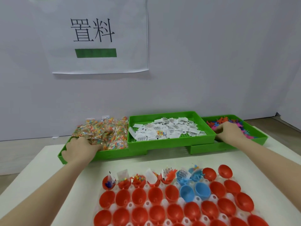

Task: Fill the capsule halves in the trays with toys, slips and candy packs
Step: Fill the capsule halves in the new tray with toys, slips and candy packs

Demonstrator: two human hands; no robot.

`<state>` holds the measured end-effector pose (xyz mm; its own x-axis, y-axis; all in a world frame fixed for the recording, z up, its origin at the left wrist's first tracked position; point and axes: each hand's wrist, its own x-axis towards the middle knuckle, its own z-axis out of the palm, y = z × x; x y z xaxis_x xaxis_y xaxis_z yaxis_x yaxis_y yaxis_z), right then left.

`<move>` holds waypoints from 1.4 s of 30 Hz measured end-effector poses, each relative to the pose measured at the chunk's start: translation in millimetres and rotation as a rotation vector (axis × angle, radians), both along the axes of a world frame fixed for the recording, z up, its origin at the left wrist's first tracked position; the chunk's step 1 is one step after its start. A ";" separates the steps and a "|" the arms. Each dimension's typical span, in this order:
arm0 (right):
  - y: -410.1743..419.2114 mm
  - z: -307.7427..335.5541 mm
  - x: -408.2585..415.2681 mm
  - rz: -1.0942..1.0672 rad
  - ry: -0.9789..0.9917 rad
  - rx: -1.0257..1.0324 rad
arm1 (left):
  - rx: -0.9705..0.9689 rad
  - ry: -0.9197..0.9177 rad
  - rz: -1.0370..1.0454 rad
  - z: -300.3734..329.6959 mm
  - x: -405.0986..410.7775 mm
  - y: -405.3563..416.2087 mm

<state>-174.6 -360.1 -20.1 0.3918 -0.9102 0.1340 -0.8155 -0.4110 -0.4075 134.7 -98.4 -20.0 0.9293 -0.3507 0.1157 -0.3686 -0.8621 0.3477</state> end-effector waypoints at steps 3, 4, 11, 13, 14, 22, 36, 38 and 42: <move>1.5 -4.0 -0.5 -0.056 -0.093 -0.075 | -0.092 -0.036 0.041 -4.8 -1.5 -0.9; 0.3 -4.7 -1.3 -0.083 -0.143 -0.099 | -0.143 -0.043 0.055 -5.9 -2.0 -0.7; -2.1 1.4 -7.9 -0.164 -0.199 -0.118 | -0.326 -0.138 0.018 -7.3 -5.5 1.3; -0.5 5.2 -9.2 -0.152 -0.182 -0.150 | -0.332 -0.145 -0.010 -5.3 -7.5 1.1; 0.9 7.7 -9.6 -0.149 -0.183 -0.176 | -0.336 -0.141 -0.023 -4.2 -8.5 0.9; 12.0 29.8 1.7 -0.136 -0.534 -0.091 | -0.264 -0.181 -0.076 -7.1 -8.1 1.3; 36.4 40.2 47.6 0.206 0.217 -0.145 | -0.876 -0.007 -0.023 1.4 -18.1 11.9; 37.5 40.7 49.7 0.181 0.263 -0.120 | -0.923 0.008 -0.010 2.5 -23.1 12.2; 37.6 42.3 51.3 0.143 0.233 -0.076 | -0.890 0.121 -0.049 0.9 -23.5 9.9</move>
